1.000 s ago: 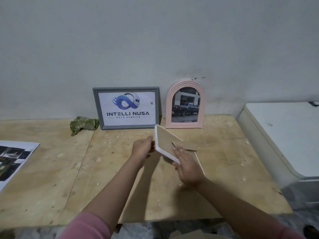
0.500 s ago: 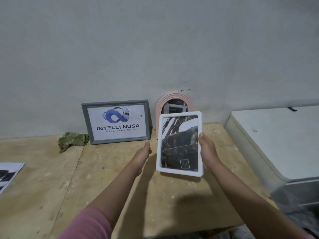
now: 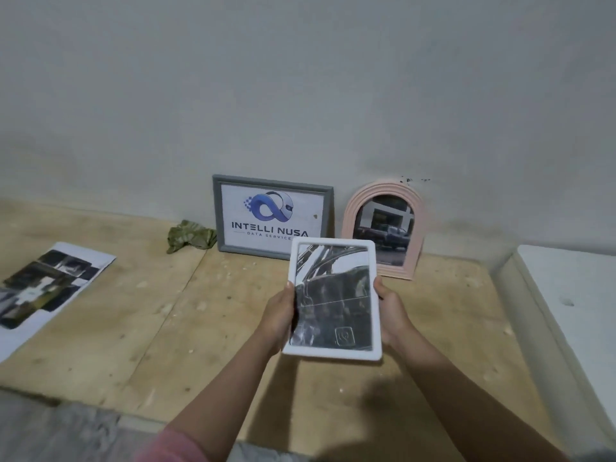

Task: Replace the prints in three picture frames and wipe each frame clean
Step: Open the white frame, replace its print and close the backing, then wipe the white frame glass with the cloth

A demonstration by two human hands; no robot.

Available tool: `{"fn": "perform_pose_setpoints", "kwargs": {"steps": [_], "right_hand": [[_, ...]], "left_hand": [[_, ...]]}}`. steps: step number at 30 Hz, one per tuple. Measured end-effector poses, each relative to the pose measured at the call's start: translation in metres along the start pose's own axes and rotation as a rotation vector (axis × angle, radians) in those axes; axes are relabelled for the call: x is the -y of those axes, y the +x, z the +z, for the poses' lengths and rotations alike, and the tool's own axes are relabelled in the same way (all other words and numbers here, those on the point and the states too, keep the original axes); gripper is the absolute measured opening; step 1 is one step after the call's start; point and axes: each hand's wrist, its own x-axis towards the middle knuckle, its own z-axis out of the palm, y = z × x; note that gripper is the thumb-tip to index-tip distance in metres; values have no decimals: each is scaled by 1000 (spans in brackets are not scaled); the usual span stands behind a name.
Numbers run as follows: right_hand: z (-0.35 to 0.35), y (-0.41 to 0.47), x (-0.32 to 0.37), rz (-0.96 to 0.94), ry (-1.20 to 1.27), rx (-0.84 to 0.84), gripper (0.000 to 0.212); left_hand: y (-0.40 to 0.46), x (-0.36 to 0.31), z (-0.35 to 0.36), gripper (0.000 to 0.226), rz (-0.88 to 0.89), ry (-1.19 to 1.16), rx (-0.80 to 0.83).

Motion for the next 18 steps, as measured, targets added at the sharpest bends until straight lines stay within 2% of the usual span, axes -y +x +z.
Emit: {"fn": "perform_pose_setpoints", "kwargs": {"steps": [2,5,8,12,18], "right_hand": [[22,8,-3,25,-20,63,61],[63,18,-15,62,-92,126,63],[108,22,-33,78,-134,153,59],[179,23,-64,87,-155,212,62],[284,23,-113,62,-239,229,56]], "left_hand": [[-6,3,-12,47,12,-24,-114],[-14,11,-49,50,40,-38,-261],[-19,21,-98,56,50,98,-369],[-23,29,-168,55,54,143,-466],[-28,42,-276,56,79,188,-537]]}}
